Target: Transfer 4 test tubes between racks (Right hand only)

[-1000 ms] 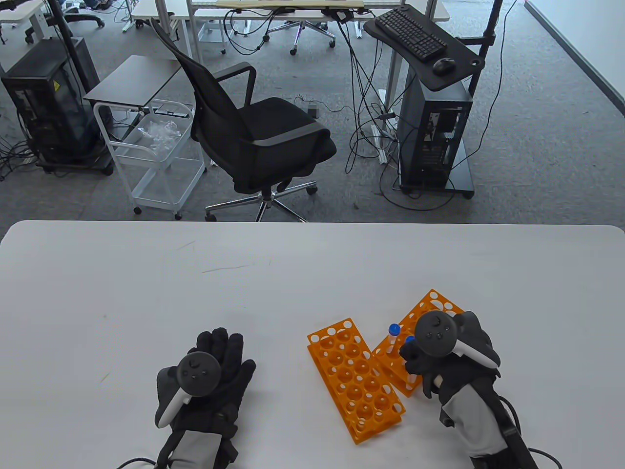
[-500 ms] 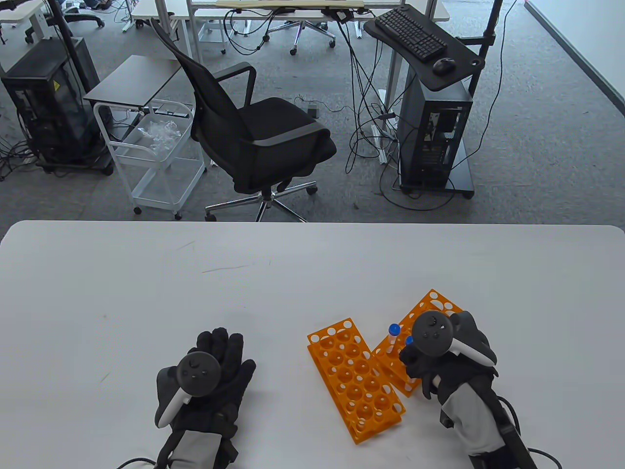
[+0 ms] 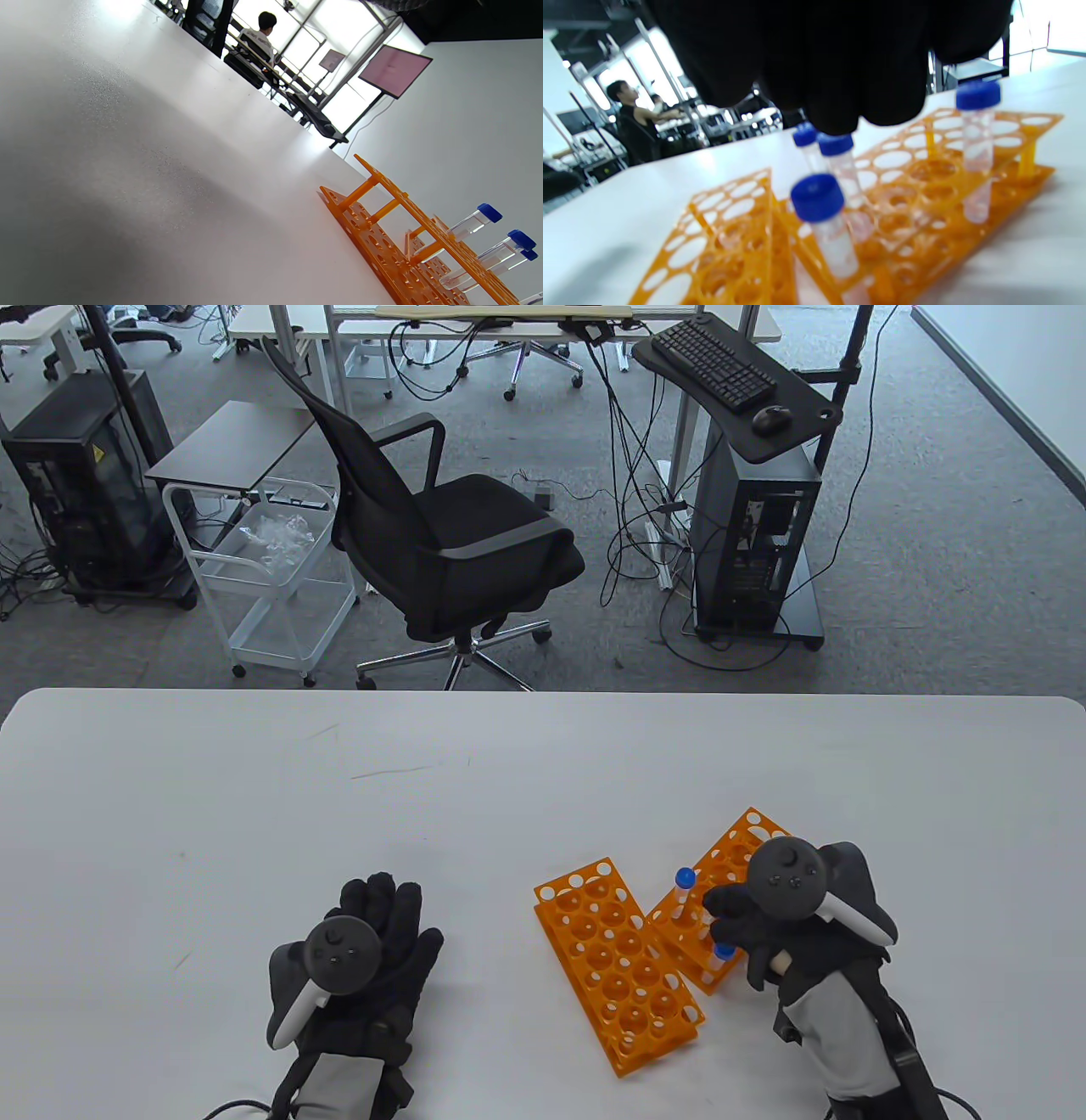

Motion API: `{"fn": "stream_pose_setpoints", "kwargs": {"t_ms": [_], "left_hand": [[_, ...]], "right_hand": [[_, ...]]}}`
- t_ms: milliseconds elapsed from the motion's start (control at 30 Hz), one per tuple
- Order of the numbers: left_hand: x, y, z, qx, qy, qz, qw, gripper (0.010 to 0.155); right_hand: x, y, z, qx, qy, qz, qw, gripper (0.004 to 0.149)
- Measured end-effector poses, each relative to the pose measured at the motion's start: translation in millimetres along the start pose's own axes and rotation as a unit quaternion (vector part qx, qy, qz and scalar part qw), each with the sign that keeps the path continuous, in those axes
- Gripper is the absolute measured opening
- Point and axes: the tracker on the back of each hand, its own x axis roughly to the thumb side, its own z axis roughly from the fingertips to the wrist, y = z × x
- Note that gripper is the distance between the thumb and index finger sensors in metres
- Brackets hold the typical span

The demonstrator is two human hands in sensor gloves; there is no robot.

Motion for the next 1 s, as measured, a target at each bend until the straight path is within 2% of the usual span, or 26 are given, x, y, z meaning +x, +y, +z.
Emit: {"fn": "stream_pose_setpoints", "kwargs": {"t_ms": [233,467,1000], "left_hand": [[0.5,0.2,0.1,-0.001,-0.007,-0.001,1.000,0.068],[-0.3,0.1,0.8,0.005,-0.004,-0.002,1.000,0.068],[-2.3,1.1,2.0,0.013,0.010,-0.009,1.000,0.067]], "right_hand": [[-19.6,-25.9,26.6,-0.120,-0.005,-0.015,0.993,0.052],[-54.7,-26.2,51.1,-0.200,0.013,-0.010,0.980,0.056],[-113.8,4.7,81.3,-0.237,0.066,0.044,0.968,0.061]]}}
